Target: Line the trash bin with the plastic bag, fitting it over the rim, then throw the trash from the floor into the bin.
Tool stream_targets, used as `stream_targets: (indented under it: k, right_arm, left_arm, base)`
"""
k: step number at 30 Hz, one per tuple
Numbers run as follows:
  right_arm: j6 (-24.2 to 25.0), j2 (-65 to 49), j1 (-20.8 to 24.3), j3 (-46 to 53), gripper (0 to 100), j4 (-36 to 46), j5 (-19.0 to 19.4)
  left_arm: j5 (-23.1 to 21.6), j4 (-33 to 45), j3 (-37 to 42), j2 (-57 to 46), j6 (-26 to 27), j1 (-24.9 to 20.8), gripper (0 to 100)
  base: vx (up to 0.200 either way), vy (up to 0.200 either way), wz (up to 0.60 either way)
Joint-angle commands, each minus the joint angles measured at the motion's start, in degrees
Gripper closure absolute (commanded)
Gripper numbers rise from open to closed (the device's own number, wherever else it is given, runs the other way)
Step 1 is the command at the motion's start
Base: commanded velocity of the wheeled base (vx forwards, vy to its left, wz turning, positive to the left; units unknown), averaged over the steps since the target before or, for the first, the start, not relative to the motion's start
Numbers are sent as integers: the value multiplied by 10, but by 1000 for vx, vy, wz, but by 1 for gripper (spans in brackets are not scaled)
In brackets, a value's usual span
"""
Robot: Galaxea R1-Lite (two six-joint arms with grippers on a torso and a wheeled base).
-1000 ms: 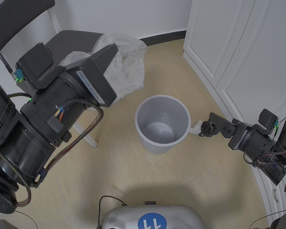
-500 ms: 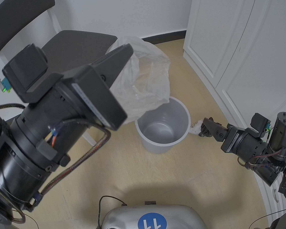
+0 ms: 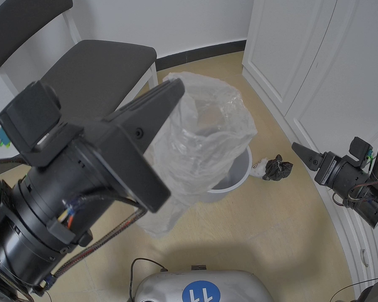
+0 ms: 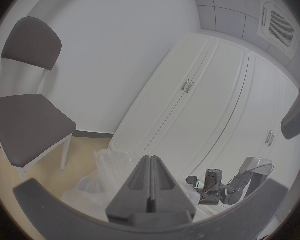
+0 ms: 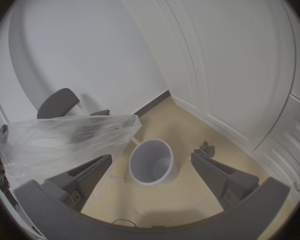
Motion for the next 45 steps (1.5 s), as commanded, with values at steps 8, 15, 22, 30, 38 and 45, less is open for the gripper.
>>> stream_targets:
  k: [8,15,22,30,38,45]
  right_arm:
    - [4,-42,-19,-17,0,116,35]
    - [5,-42,-35,-21,0,116,37]
    - [30,-28,-61,-43,0,112,53]
    - [55,-1,-57,-28,0,119,81]
    - [54,44,-57,-13,0,114,106]
    - [59,87,-62,-2,0,108,125]
  left_arm:
    - [-8,-17,31,-12,0,-37,100]
    - [-59,-38,68,-34,13,-51,100]
    - [-92,-38,88,-47,15,-56,100]
    - [-96,-38,89,-49,14,-61,100]
    - [-98,-66,91,-56,13,-73,100]
    - [-99,-70,91,-73,11,-96,100]
  base:
    - [0,0,0]
    - [0,0,0]
    - [0,0,0]
    - [0,0,0]
    - [0,0,0]
    - [0,0,0]
